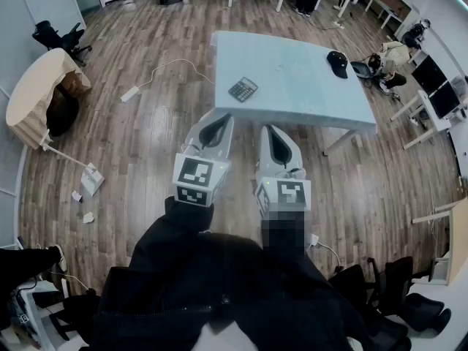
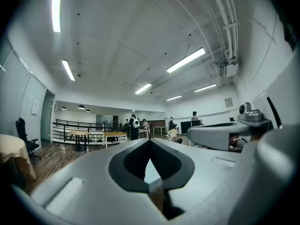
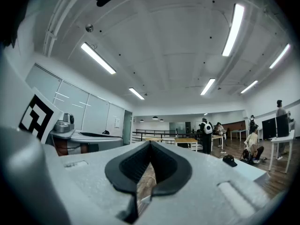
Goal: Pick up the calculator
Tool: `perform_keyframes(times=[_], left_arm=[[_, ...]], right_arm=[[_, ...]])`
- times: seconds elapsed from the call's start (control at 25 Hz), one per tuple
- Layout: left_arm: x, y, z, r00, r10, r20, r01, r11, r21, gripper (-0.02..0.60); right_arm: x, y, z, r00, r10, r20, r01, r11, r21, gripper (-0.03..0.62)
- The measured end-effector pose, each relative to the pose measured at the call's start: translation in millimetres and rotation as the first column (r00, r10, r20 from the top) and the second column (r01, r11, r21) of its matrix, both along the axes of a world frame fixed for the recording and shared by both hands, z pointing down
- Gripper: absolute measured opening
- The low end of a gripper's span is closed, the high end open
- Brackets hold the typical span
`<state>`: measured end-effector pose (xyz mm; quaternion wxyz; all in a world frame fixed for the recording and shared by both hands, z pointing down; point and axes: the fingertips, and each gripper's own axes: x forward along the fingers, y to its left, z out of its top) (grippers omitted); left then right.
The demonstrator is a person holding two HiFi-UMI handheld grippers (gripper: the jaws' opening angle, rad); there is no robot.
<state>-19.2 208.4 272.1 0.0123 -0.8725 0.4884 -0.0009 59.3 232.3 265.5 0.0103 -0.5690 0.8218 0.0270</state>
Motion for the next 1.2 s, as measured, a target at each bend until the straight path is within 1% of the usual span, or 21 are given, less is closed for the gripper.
perform_keyframes(times=[0.56, 0.76, 1.2], left_arm=[[-2, -6, 9, 1.0, 0.018, -0.001, -0.018, 1.0, -0.022, 0.0], [-2, -6, 12, 0.999, 0.041, -0.02, -0.042, 0.998, -0.038, 0.0], [-14, -9, 23, 0.999, 0.054, 0.0, -0.054, 0.997, -0.049, 0.0]], right_arm=[[-6, -4, 10, 1.0, 0.004, -0.014, -0.005, 1.0, -0.021, 0.0], [-7, -5, 16, 1.0, 0.015, -0.017, -0.016, 0.999, -0.037, 0.0], [-14, -6, 30, 0.998, 0.056, -0.022, -0.058, 0.995, -0.08, 0.0]])
